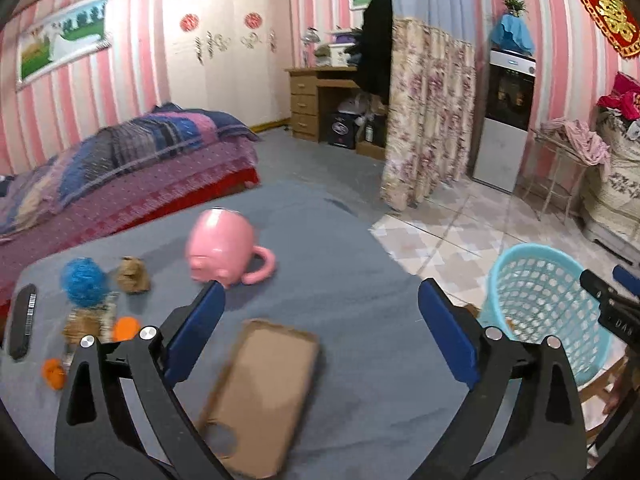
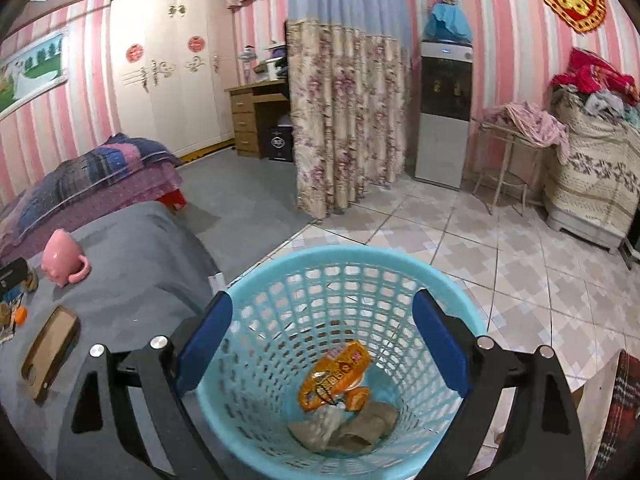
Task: Collect trash
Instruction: 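Move both tools back over the table toward the remaining items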
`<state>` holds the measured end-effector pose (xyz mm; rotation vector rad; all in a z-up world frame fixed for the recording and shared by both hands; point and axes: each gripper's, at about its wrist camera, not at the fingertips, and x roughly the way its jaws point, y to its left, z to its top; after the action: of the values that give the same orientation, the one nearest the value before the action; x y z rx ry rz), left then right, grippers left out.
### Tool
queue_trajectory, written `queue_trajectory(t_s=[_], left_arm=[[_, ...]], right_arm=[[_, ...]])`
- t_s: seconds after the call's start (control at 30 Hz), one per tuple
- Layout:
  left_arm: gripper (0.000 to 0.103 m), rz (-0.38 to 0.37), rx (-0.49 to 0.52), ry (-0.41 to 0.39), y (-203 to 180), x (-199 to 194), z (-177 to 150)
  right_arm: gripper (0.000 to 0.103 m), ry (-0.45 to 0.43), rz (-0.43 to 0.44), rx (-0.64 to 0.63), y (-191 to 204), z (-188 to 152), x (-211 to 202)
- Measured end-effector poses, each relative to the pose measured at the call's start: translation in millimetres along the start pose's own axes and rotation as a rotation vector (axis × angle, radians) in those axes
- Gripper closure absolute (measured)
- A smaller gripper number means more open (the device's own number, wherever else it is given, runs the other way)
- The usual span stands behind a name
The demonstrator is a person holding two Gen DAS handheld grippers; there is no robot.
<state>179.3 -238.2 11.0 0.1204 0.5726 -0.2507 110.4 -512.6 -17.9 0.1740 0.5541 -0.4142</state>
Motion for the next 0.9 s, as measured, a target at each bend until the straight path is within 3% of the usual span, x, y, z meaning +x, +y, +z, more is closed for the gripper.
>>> queue_trajectory(t_s=[0.3, 0.57, 0.9], left_arm=[[0.007, 0.121, -0.029, 0.013, 75.5, -30.8, -28.6], [0.007, 0.206, -0.112, 0.025, 147.0, -44.1, -45.7], [0.007, 0.303, -0.19, 0.062, 216.5, -55.7, -74.6]], right_arm=[[0.013, -0.001, 0.085, -0.089, 54.2, -3.3, -6.3], [0.013, 0.017, 0.209, -0.065, 97.9, -7.2, -6.3], [0.013, 0.035, 0.263, -0.149, 160.2, -22.6, -6.1]])
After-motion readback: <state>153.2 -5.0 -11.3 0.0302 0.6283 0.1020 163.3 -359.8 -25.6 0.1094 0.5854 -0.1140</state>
